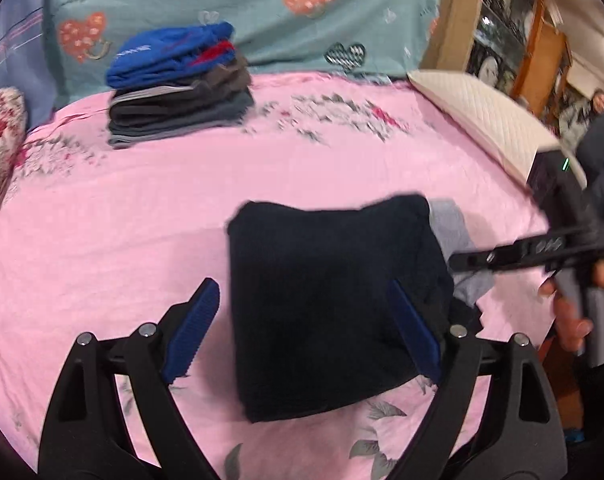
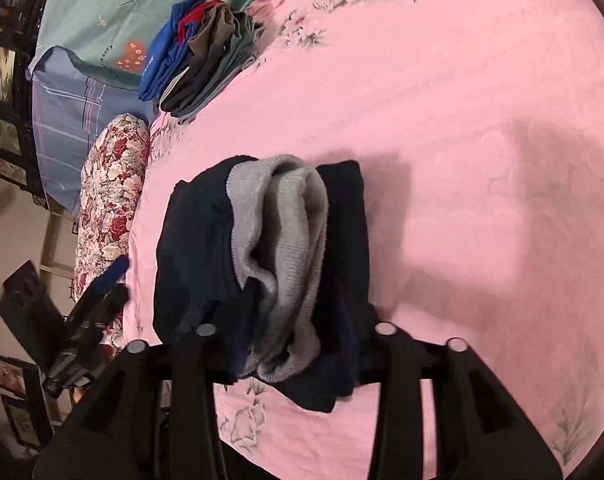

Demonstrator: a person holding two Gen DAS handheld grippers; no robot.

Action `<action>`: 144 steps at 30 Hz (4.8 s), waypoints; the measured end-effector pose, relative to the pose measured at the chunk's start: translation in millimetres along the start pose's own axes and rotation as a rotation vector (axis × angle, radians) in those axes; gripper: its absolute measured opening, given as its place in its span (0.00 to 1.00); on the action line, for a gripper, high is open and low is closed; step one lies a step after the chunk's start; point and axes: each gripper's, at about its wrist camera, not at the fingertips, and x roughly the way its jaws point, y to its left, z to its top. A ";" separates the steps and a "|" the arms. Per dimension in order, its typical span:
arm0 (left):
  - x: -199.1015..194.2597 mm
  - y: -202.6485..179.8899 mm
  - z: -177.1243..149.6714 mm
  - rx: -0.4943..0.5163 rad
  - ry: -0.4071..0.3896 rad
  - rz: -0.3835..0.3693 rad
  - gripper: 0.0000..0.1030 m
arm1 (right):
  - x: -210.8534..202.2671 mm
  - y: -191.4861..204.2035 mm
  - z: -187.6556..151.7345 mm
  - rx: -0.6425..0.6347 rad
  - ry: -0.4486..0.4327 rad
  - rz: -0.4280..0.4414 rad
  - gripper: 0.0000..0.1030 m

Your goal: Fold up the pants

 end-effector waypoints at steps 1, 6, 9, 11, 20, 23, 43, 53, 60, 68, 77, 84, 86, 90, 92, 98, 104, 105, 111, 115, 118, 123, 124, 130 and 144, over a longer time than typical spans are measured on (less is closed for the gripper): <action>12.5 -8.0 -5.0 0.033 0.031 0.022 0.85 | -6.6 4.7 0.0 -0.026 -0.017 -0.031 0.44; 37.7 -18.3 -30.6 0.073 0.080 0.045 0.85 | -57.2 41.8 5.6 -0.181 -0.205 -0.198 0.45; 37.0 -17.1 -29.5 0.066 0.080 0.042 0.85 | -54.4 97.3 10.4 -0.321 -0.205 -0.062 0.45; 36.5 -17.7 -29.2 0.070 0.081 0.046 0.85 | -34.0 126.3 13.1 -0.389 -0.194 -0.065 0.45; 46.1 6.4 -29.8 -0.033 0.107 -0.002 0.94 | 43.2 36.0 30.0 -0.165 -0.013 -0.164 0.17; 26.4 2.4 -18.4 -0.021 0.052 0.014 0.91 | 8.9 59.1 20.7 -0.227 -0.091 -0.162 0.35; 8.1 -5.0 32.8 -0.007 -0.052 0.059 0.88 | -21.9 84.8 -12.1 -0.358 -0.204 -0.315 0.52; 71.4 10.1 24.2 -0.063 0.131 0.005 0.80 | 15.1 55.6 -6.1 -0.311 -0.113 -0.292 0.56; 14.6 72.1 17.8 -0.162 0.070 -0.190 0.98 | -17.2 1.7 -1.6 -0.163 -0.088 -0.129 0.86; 75.1 90.4 -11.5 -0.333 0.208 -0.293 0.98 | 18.4 -15.8 -6.3 -0.091 -0.035 -0.009 0.87; 86.7 52.3 -7.0 -0.301 0.234 -0.399 0.95 | 35.8 -2.8 -7.4 -0.079 0.044 0.124 0.82; 96.2 76.7 -10.4 -0.442 0.257 -0.479 0.45 | 38.3 -20.1 -4.5 0.001 0.075 0.175 0.42; 92.3 72.9 -8.5 -0.445 0.238 -0.472 0.37 | 33.6 -11.8 -6.6 -0.024 0.049 0.147 0.39; 80.3 69.5 -2.0 -0.455 0.208 -0.482 0.33 | 18.2 7.2 -8.1 -0.062 -0.003 0.154 0.38; 74.9 67.9 1.9 -0.453 0.196 -0.487 0.33 | 8.9 17.5 -7.8 -0.084 -0.023 0.162 0.38; 50.9 76.6 9.4 -0.463 0.134 -0.475 0.33 | -4.9 46.4 -3.2 -0.157 -0.059 0.160 0.38; 11.5 102.0 41.3 -0.455 0.035 -0.425 0.33 | -15.4 104.6 34.0 -0.266 -0.093 0.183 0.37; 4.4 108.5 50.6 -0.453 0.019 -0.413 0.33 | -17.1 116.9 42.0 -0.289 -0.100 0.187 0.37; -32.6 159.2 153.1 -0.417 -0.126 -0.294 0.33 | -18.6 210.2 134.9 -0.421 -0.180 0.211 0.37; -31.7 210.8 237.4 -0.424 -0.209 -0.236 0.33 | -5.8 255.8 218.4 -0.466 -0.231 0.234 0.37; -5.9 252.1 295.3 -0.437 -0.225 -0.195 0.34 | 20.0 273.9 290.3 -0.468 -0.243 0.237 0.38; 90.9 298.6 335.8 -0.481 -0.134 -0.093 0.38 | 93.5 254.3 375.8 -0.376 -0.230 0.158 0.43; 109.1 303.3 334.7 -0.486 -0.097 -0.076 0.39 | 111.7 244.7 384.2 -0.350 -0.215 0.108 0.44; 137.2 307.4 319.9 -0.476 -0.092 -0.003 0.81 | 133.3 203.6 384.0 -0.301 -0.284 0.045 0.60; -32.8 220.1 239.1 -0.274 -0.282 0.167 0.98 | 5.2 239.9 237.8 -0.505 -0.552 -0.169 0.93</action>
